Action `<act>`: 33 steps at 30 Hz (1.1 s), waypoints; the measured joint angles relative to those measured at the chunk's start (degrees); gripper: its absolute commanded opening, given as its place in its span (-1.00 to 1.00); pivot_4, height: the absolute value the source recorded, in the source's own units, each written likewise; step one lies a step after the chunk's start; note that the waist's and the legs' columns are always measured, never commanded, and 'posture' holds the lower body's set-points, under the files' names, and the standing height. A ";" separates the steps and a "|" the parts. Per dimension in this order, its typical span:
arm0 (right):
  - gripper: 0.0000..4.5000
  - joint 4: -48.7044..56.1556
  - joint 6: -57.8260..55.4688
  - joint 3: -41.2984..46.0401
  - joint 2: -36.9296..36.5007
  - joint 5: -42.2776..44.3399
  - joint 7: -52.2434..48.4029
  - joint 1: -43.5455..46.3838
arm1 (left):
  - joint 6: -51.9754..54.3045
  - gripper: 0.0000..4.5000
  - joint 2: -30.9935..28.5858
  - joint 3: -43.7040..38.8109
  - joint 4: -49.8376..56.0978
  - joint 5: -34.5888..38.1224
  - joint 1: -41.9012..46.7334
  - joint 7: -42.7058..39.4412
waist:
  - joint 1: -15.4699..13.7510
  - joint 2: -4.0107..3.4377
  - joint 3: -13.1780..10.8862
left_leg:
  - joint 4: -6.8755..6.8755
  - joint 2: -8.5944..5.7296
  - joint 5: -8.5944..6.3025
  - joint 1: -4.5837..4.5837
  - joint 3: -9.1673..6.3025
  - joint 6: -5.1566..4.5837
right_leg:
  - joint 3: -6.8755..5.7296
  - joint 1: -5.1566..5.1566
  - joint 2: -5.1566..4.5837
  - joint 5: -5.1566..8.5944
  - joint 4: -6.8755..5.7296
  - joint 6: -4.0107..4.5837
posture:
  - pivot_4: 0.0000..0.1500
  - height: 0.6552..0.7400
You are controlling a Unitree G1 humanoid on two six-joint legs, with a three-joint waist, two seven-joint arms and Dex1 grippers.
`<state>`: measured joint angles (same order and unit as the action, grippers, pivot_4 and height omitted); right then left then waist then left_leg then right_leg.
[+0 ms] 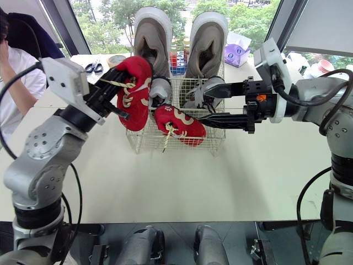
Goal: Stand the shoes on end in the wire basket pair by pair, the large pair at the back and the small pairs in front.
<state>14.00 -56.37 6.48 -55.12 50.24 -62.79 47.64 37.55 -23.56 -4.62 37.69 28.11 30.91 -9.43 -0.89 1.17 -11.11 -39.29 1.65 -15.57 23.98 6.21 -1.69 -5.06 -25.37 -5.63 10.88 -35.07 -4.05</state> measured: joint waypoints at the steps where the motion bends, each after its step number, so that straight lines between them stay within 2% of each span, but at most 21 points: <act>1: 1.00 0.19 -0.06 0.00 0.00 0.01 0.41 0.00 | -0.31 -0.98 0.66 0.88 -0.75 -0.65 0.53 0.14 | 0.01 0.00 0.00 | 0.00 0.00 0.00 0.00 0.00 0.00 | 0.00 0.00 0.00 0.00 0.00 0.00 | 1.00 1.00; 9: 1.00 1.92 -0.84 1.91 -0.05 1.27 2.71 -1.93 | 0.78 -0.98 2.86 2.02 -1.19 -1.84 1.32 1.18 | 0.00 0.00 0.00 | 0.00 0.03 -0.01 0.01 -0.01 -0.01 | -0.01 -0.01 0.02 0.00 0.00 0.00 | 1.00 1.00; 14: 1.00 2.93 -0.92 2.98 0.01 2.42 4.25 -3.26 | 4.44 -0.98 6.48 1.68 -0.67 -0.74 3.78 3.89 | 0.03 0.01 -0.01 | -0.04 0.02 -0.01 0.07 -0.05 -0.03 | -0.02 -0.03 0.02 0.00 0.00 -0.02 | 1.00 1.00; 20: 1.00 2.98 -0.66 3.46 0.09 2.88 4.83 -4.91 | 7.07 -0.98 7.14 1.34 -0.32 -0.02 4.33 4.74 | 0.01 0.01 -0.01 | -0.04 0.02 -0.01 0.07 -0.05 -0.04 | -0.04 -0.03 0.03 0.00 -0.01 -0.02 | 1.00 1.00; 26: 1.00 3.28 -0.20 3.58 0.33 3.09 5.30 -5.79 | 3.42 -0.98 3.87 2.42 3.12 -4.29 -3.30 4.35 | 0.15 -0.03 0.03 | -0.02 0.04 -0.03 0.03 -0.04 -0.06 | -0.04 -0.02 0.03 0.01 0.00 -0.01 | 1.00 1.00; 33: 1.00 3.16 0.17 3.57 0.61 3.11 5.34 -6.37 | -5.57 -0.98 4.89 2.70 2.72 -11.04 -11.60 4.87 | 0.03 -0.20 0.25 | -0.02 0.04 -0.07 -0.14 -0.04 -0.10 | -0.03 0.16 0.02 0.12 0.05 0.18 | 1.00 1.00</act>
<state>17.16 -56.20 10.05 -54.51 53.35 -57.45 41.28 31.98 -18.67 -1.92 40.41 17.07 19.31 -4.57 -0.86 0.97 -10.85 -39.31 1.69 -15.63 23.84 6.17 -1.79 -5.09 -25.21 -5.61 11.00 -35.02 -3.86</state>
